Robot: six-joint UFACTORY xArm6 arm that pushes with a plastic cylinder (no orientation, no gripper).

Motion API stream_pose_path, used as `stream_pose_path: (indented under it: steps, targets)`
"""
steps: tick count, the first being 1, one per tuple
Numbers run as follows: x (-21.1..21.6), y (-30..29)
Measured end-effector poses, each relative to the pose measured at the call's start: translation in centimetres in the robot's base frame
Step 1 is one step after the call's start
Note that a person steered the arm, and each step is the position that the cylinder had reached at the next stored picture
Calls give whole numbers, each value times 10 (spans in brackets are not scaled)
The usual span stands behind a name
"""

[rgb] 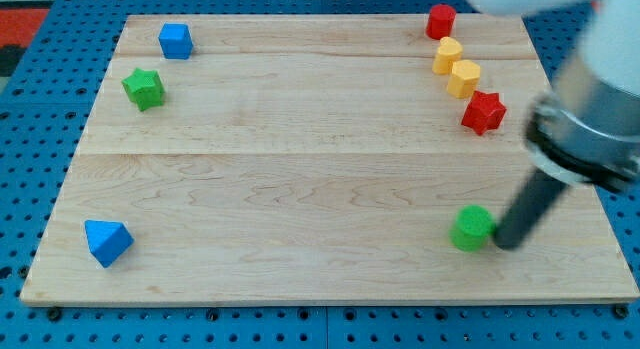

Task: Move the green circle below the green star

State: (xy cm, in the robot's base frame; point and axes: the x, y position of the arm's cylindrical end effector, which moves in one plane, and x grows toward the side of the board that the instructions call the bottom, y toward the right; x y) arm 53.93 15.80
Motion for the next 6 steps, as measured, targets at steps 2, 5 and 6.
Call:
stream_pose_path:
  steps: [2, 5, 6]
  targets:
    - [-17, -63]
    - [-33, -215]
    - [-16, -227]
